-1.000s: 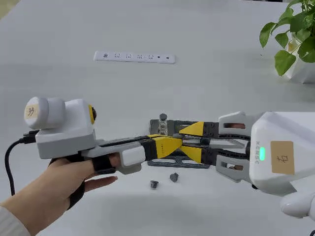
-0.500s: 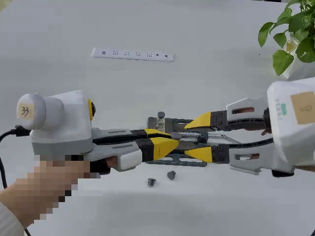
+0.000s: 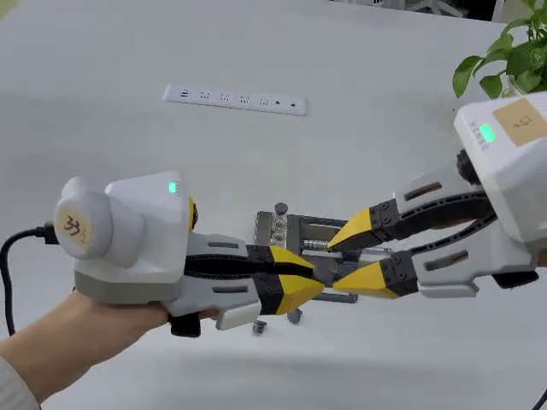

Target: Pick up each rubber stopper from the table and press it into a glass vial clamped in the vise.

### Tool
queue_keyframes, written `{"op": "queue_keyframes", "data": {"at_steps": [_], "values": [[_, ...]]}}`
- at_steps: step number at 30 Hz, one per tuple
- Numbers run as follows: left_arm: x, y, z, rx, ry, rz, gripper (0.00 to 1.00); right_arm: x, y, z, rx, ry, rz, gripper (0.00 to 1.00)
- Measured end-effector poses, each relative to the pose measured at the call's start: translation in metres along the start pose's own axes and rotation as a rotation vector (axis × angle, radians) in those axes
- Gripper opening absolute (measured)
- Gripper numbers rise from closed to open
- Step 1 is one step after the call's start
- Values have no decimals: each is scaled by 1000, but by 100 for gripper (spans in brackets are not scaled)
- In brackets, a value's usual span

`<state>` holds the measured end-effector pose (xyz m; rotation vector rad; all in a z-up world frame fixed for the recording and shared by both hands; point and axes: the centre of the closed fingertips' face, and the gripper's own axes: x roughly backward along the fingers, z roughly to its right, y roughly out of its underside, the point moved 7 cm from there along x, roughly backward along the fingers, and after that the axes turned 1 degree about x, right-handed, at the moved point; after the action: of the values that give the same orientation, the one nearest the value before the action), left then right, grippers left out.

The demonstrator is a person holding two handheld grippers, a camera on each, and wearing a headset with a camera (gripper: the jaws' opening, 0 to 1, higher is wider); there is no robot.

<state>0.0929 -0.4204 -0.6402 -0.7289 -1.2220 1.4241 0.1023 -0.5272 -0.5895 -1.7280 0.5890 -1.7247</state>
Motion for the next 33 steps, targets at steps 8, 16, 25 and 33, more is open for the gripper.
{"op": "queue_keyframes", "data": {"at_steps": [8,16,25,33], "values": [[-3,-1,-1,-46,3,-7,4,13,-1,7,-17,1,-11,16],[-5,-5,4,-113,3,-4,4,16,-8,10,-9,-9,-28,18],[-3,-3,7,-152,-16,-5,4,8,-10,6,32,-85,-104,16],[-2,-2,8,-135,-28,-14,4,-7,-7,1,96,-116,-181,16]]}}
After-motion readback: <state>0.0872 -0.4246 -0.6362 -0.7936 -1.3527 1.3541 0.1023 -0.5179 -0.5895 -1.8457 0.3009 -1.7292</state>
